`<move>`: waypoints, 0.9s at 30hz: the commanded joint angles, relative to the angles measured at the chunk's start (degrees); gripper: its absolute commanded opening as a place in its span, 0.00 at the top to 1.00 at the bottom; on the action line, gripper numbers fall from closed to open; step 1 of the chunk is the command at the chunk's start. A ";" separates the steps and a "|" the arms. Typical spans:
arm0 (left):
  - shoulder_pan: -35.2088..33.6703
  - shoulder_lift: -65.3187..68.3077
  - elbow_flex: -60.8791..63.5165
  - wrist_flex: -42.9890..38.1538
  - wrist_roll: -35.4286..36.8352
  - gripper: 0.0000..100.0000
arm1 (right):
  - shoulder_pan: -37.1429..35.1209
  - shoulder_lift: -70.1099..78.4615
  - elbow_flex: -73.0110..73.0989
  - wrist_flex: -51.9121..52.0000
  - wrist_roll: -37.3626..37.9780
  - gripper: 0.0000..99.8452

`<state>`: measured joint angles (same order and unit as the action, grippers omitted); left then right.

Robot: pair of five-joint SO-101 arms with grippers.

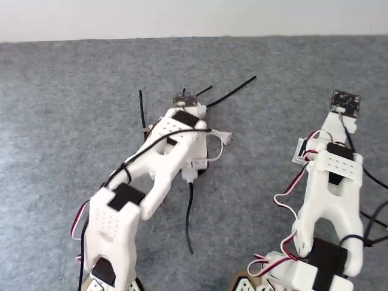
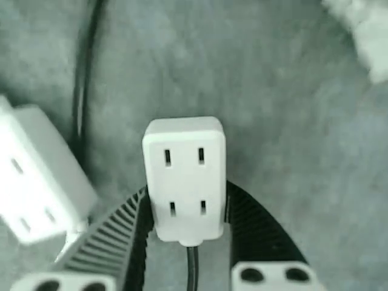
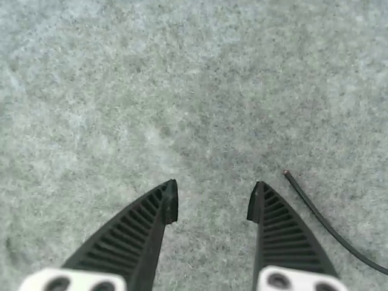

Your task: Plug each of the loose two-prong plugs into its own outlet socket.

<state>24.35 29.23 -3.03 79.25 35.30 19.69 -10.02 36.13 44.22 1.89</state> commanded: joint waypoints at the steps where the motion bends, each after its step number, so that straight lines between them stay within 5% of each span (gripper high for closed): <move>1: 3.16 -10.99 9.98 -4.75 -5.89 0.99 | -0.57 -0.13 -0.53 -1.10 0.53 0.80; 10: 6.68 -31.12 34.68 -22.33 -1.32 0.99 | -0.75 -0.13 -0.53 -1.10 0.53 0.80; 27: 5.98 -14.15 25.63 -21.10 6.24 0.99 | -0.84 -0.13 -0.53 -1.10 0.53 0.80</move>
<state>30.86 14.29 24.48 57.89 40.84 19.69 -10.02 36.13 44.22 1.89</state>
